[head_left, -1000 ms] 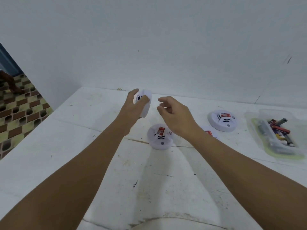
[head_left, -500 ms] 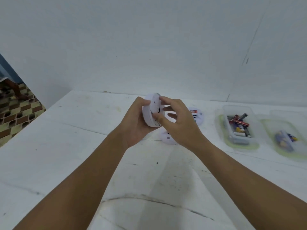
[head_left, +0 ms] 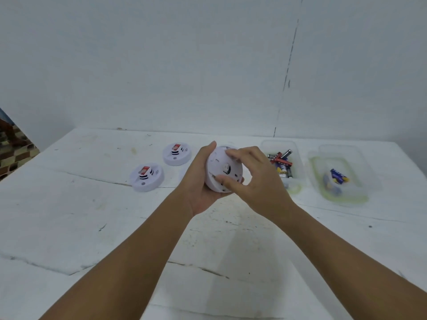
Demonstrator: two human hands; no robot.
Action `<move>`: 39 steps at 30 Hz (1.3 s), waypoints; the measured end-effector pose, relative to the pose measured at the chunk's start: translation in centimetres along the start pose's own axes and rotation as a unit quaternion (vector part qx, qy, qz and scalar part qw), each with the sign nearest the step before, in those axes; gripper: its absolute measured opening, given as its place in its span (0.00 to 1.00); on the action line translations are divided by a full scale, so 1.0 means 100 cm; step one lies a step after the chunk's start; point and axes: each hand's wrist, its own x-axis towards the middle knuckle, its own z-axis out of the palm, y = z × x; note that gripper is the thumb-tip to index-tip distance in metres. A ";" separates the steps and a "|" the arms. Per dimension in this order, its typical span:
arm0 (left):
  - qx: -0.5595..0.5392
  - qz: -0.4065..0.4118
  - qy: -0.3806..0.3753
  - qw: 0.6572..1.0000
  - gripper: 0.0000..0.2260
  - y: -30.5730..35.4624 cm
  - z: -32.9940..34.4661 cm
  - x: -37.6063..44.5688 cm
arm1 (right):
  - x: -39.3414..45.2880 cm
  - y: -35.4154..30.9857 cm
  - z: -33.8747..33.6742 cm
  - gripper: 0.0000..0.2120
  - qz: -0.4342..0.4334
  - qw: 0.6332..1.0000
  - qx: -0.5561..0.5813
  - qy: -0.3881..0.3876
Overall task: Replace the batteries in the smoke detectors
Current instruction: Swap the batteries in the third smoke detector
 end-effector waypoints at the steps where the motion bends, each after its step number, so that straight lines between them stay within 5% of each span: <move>1: 0.001 -0.007 0.002 1.000 0.25 -0.003 0.003 0.001 | -0.003 0.002 -0.004 0.28 0.005 1.000 -0.001 -0.002; 20: 0.063 -0.121 -0.017 0.991 0.20 -0.016 0.005 0.009 | -0.024 0.001 -0.013 0.33 0.070 0.991 -0.103 -0.042; 29: 0.044 -0.047 0.006 0.998 0.17 -0.015 -0.012 0.023 | -0.044 0.012 -0.016 0.30 0.053 0.994 -0.092 0.028; 39: -0.016 -0.021 -0.003 1.000 0.19 -0.013 -0.023 0.033 | -0.086 0.042 0.006 0.31 0.166 0.967 -0.131 -0.140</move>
